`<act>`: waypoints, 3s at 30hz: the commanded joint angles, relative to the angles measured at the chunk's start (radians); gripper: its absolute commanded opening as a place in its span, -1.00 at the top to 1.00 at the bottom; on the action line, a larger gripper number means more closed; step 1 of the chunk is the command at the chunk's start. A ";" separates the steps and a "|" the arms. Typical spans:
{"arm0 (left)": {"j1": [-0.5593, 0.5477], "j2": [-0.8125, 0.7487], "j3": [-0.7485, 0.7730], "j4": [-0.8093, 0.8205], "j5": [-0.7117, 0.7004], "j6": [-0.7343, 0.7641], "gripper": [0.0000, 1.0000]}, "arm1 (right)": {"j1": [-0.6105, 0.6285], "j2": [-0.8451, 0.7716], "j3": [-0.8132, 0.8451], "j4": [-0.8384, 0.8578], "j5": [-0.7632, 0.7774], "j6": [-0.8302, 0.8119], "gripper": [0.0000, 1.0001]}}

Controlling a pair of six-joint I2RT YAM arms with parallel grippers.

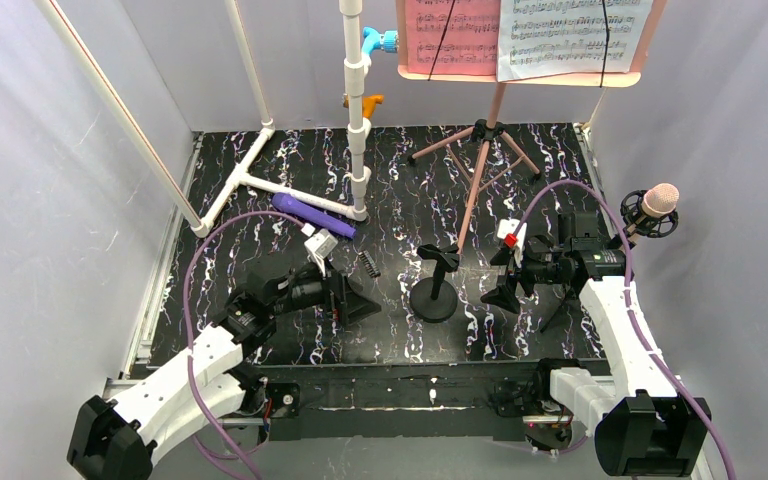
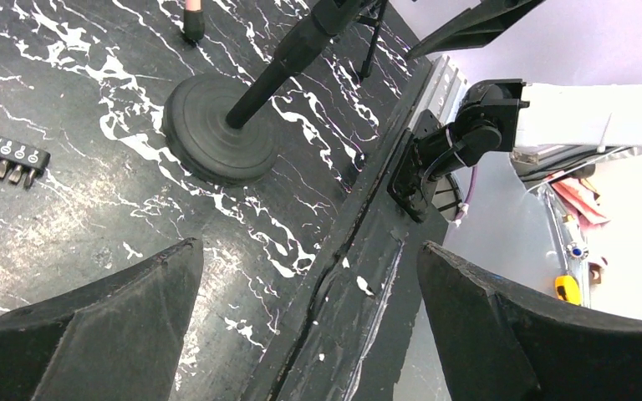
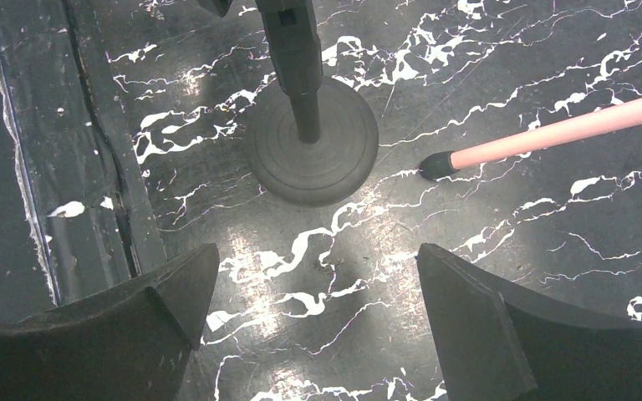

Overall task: Pack up the instrument practice props
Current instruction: Pick up the microphone stand at the center of the board.

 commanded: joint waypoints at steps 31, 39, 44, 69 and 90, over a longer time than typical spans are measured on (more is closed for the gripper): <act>-0.379 0.151 -0.078 0.288 -0.349 0.419 -0.96 | -0.002 0.000 -0.004 0.017 -0.002 0.001 -0.97; -0.405 0.186 -0.087 0.322 -0.370 0.456 -0.96 | -0.001 -0.001 -0.006 0.017 -0.002 0.002 -0.97; -0.414 0.212 -0.096 0.354 -0.366 0.473 -0.96 | -0.001 0.001 -0.006 0.018 -0.002 0.003 -0.97; -0.416 0.384 -0.102 0.608 -0.357 0.485 -0.96 | -0.002 0.001 -0.007 0.021 0.000 0.003 -0.97; -0.416 0.556 -0.030 0.705 -0.345 0.534 -0.96 | -0.002 -0.003 -0.008 0.021 0.001 0.004 -0.97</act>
